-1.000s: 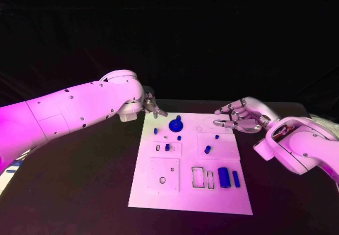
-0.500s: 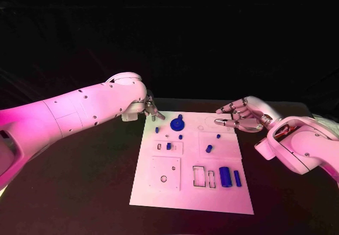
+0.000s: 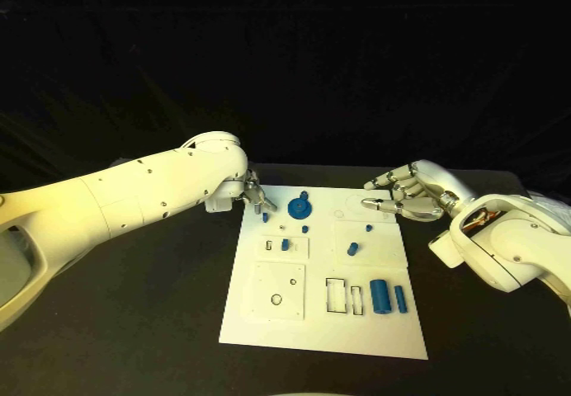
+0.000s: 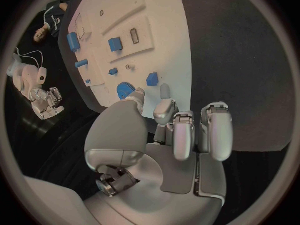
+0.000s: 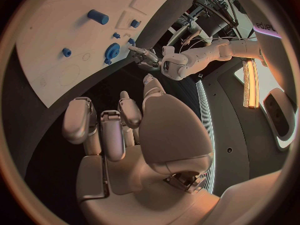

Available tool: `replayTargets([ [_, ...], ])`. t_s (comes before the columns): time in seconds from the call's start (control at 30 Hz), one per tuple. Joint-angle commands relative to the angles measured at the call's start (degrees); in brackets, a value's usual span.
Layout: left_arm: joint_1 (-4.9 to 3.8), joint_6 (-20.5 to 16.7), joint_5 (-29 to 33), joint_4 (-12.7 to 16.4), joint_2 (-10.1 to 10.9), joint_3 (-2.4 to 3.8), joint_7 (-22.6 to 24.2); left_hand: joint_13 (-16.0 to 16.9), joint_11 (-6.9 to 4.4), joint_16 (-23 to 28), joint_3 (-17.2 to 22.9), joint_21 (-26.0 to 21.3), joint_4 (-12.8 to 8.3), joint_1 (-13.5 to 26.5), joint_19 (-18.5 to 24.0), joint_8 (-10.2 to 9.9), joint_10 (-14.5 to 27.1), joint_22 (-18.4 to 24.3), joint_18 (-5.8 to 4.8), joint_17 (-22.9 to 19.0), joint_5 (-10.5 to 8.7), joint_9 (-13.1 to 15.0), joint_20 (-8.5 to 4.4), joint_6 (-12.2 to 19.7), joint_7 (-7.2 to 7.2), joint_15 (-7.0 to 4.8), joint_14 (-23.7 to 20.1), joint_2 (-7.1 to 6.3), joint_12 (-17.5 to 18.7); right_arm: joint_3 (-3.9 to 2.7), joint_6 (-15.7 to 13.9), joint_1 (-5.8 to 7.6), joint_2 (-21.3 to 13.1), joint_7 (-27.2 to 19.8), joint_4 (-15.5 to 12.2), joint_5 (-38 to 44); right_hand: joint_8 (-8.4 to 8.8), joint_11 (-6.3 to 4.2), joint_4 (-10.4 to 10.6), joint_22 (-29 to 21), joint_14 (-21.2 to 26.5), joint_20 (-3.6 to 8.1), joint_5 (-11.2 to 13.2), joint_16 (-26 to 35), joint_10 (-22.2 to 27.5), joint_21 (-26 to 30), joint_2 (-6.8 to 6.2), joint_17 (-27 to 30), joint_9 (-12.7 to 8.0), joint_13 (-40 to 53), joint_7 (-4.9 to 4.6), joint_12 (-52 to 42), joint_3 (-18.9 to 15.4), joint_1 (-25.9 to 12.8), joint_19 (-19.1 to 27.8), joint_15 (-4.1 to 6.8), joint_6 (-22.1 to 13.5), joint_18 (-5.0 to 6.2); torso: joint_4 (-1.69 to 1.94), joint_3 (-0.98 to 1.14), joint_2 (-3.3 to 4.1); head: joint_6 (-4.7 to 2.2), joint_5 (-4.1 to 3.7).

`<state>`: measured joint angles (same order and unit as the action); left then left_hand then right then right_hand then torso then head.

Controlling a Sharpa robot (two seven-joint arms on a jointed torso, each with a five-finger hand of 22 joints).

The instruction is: Assemble the parts on the task board

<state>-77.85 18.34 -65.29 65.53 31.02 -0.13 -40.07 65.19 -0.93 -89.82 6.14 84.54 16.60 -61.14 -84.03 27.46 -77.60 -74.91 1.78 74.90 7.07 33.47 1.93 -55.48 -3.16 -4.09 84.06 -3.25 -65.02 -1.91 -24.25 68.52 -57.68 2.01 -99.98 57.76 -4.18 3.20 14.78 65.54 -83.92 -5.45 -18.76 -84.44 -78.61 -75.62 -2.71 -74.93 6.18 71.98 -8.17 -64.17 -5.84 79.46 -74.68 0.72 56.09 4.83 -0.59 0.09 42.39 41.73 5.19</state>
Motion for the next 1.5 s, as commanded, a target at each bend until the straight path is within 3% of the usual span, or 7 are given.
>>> replayTargets([
  [0.03, 0.09, 1.4, 0.4, 0.3, -0.1, 0.02, 0.1, 0.1, 0.02, -0.2, -0.3, 0.2, 0.0, -0.6, -2.5, 0.2, -0.3, -9.5, -0.07, 15.1, 0.07, 0.0, 0.33, -0.5, 0.04, -0.07, 5.9, 0.08, -0.4, 0.00, 0.0, -0.03, 0.1, -0.1, 0.0, 0.2, -0.06, -0.02, 0.1, 0.0, -3.9, 0.10, -0.2, 0.4, 0.5, 0.2, 0.17, -5.4, 0.0, -0.1, 0.01, 0.1, -0.3, -0.2, 0.1, 0.24, 0.4, 0.46, -0.11, -0.01, 0.02, 0.01, 0.08],
  [0.33, 0.20, 1.9, 0.4, 0.6, 0.0, 0.02, 0.0, 0.2, -0.10, -0.2, -0.4, 0.2, -0.1, -1.3, -2.5, 0.5, -0.4, -9.5, -0.08, 15.1, 0.12, 0.0, 0.24, -0.7, 0.18, -0.16, 5.9, 0.44, -0.5, 0.00, 0.0, -0.03, 0.1, -0.1, 0.1, 0.2, -0.06, -0.02, 0.1, 0.0, -3.9, 0.10, -0.2, 0.4, 0.5, 0.2, 0.17, -5.4, 0.0, -0.1, 0.01, 0.1, -0.3, -0.2, 0.1, 0.24, 0.4, 0.46, 0.02, 0.01, -0.01, 0.09, 0.05],
  [1.27, 0.29, 2.0, 1.5, 1.4, 0.5, 0.01, -0.7, 0.4, -0.47, -0.2, 0.1, 0.2, -0.3, -5.3, -2.6, 1.6, -0.6, -9.7, -0.09, 15.1, 0.29, 0.5, -0.07, -1.2, 0.61, -0.45, 5.9, 2.05, -0.9, 0.00, 0.3, -0.03, 0.3, -0.2, 0.2, 0.2, -0.06, -0.02, 0.1, 0.0, -3.9, 0.10, -0.3, 0.4, 0.5, 0.2, 0.20, -5.4, 0.0, -0.1, 0.01, 0.1, -0.4, -0.2, 0.1, 0.24, 0.4, 0.46, -0.05, 0.01, -0.02, 0.26, 0.04],
  [1.5, 0.30, 2.5, 2.1, 1.4, 0.4, 0.01, -0.3, 0.2, -0.65, -0.2, 1.5, 0.1, -1.0, -8.2, -2.6, 1.9, -0.5, -9.7, -0.09, 15.1, 0.29, 0.8, -0.20, -0.8, 0.80, -0.59, 5.9, 2.71, -0.7, 0.00, 0.4, -0.03, 0.4, -0.2, 0.2, 0.2, -0.06, -0.02, 0.1, 0.0, -3.9, 0.10, -0.3, 0.4, 0.5, 0.2, 0.20, -5.4, 0.0, -0.1, 0.01, 0.1, -0.4, -0.2, 0.1, 0.24, 0.4, 0.46, -0.03, 0.02, -0.01, 0.49, -0.01],
])
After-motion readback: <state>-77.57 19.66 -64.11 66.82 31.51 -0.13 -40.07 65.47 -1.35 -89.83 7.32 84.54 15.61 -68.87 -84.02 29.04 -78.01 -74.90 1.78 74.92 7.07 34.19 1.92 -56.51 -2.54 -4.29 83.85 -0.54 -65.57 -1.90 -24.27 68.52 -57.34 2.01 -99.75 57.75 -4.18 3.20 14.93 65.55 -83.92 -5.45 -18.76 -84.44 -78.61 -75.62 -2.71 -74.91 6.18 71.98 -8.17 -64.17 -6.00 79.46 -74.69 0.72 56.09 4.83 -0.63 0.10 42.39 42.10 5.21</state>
